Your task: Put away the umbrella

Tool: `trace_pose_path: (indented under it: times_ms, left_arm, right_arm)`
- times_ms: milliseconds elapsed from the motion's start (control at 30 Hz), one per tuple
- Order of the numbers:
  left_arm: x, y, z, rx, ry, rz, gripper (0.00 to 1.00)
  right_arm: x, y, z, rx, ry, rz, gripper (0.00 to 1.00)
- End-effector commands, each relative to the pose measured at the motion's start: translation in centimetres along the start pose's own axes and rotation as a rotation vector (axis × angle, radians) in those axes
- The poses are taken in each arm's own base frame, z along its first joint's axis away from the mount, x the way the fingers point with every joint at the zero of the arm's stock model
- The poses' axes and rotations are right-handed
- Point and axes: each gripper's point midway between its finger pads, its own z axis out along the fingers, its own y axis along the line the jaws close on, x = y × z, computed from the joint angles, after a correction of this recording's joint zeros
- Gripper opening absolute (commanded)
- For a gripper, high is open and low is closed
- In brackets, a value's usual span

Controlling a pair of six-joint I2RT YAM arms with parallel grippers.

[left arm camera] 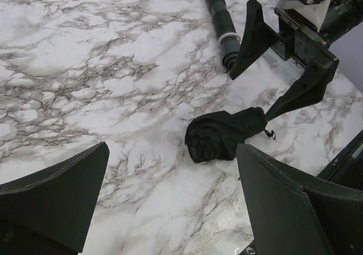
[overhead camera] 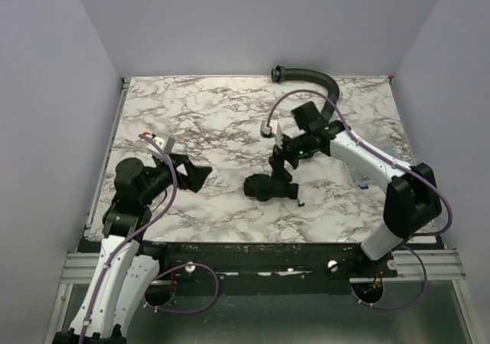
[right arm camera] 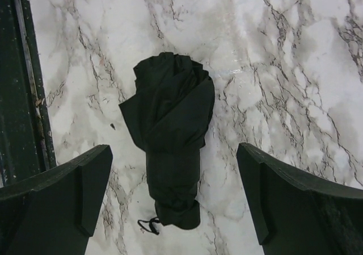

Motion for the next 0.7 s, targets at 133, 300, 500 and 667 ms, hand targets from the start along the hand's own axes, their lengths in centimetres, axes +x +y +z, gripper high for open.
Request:
trace_pose_path:
  times_ms: [133,300,500,667]
  left_arm:
    - [2.8,1.6,-2.0,-0.089,0.071,0.102,0.98]
    - [2.7,2.1,-1.7,-0.105,0.083,0.104,0.99]
    - [2.6,1.7,-1.6,-0.086,0.079,0.101,0.98]
    - [2.4,1.7,-1.7,-0.087,0.071,0.105,0.98]
  right_arm:
    - [3.1,-2.1,4.3,0.055,0.231,-0.052,1.00]
    - [5.7,-0.1,4.3,-0.023,0.289,-0.097,1.00]
    - [8.2,0.8,6.4,-0.009,0.338,-0.064,0.91]
    - [7.4,-0.2,6.9,0.032,0.330,-0.008,0.55]
